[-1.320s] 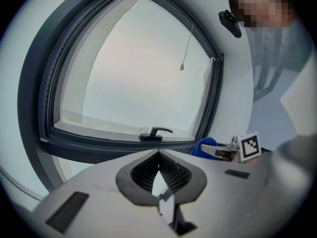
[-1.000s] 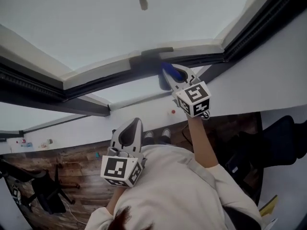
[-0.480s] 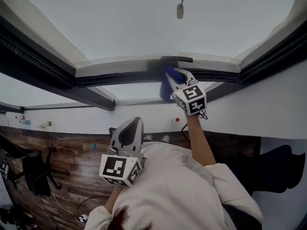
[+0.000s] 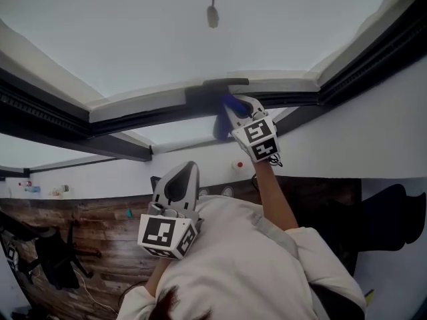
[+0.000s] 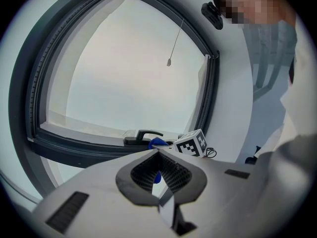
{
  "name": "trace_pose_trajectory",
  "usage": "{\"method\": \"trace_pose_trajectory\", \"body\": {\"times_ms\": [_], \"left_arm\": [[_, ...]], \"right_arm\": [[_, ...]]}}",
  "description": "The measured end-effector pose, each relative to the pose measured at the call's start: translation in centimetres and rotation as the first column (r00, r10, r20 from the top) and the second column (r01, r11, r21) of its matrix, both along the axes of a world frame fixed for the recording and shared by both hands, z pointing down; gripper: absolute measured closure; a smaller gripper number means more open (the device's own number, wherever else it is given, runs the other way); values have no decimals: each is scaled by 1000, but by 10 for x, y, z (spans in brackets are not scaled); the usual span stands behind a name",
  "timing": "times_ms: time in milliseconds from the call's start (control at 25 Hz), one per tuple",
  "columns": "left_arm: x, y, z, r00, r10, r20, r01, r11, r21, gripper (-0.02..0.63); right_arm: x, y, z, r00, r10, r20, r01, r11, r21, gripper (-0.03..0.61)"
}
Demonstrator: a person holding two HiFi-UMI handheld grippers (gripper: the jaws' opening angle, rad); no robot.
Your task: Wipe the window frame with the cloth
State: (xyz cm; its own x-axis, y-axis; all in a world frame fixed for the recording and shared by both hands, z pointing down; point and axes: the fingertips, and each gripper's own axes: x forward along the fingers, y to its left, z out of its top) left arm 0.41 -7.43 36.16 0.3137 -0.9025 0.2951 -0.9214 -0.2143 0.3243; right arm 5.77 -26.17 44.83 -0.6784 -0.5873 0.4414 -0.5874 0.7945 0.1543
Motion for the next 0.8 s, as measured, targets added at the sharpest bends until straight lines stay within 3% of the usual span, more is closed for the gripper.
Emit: {"method": "trace_pose_trajectory", "body": {"times_ms": [280,800], "left_arm": [[11,-4,0,998,55,-12,-55,998,4,608],[3,1,1,1000,15,-11,-15,1000,1,608]], "right_arm": [[13,-4,-1,999,32,-13,-31,999,12,534],[30,-10,-1,998,69,-1,-69,998,4,534]]}}
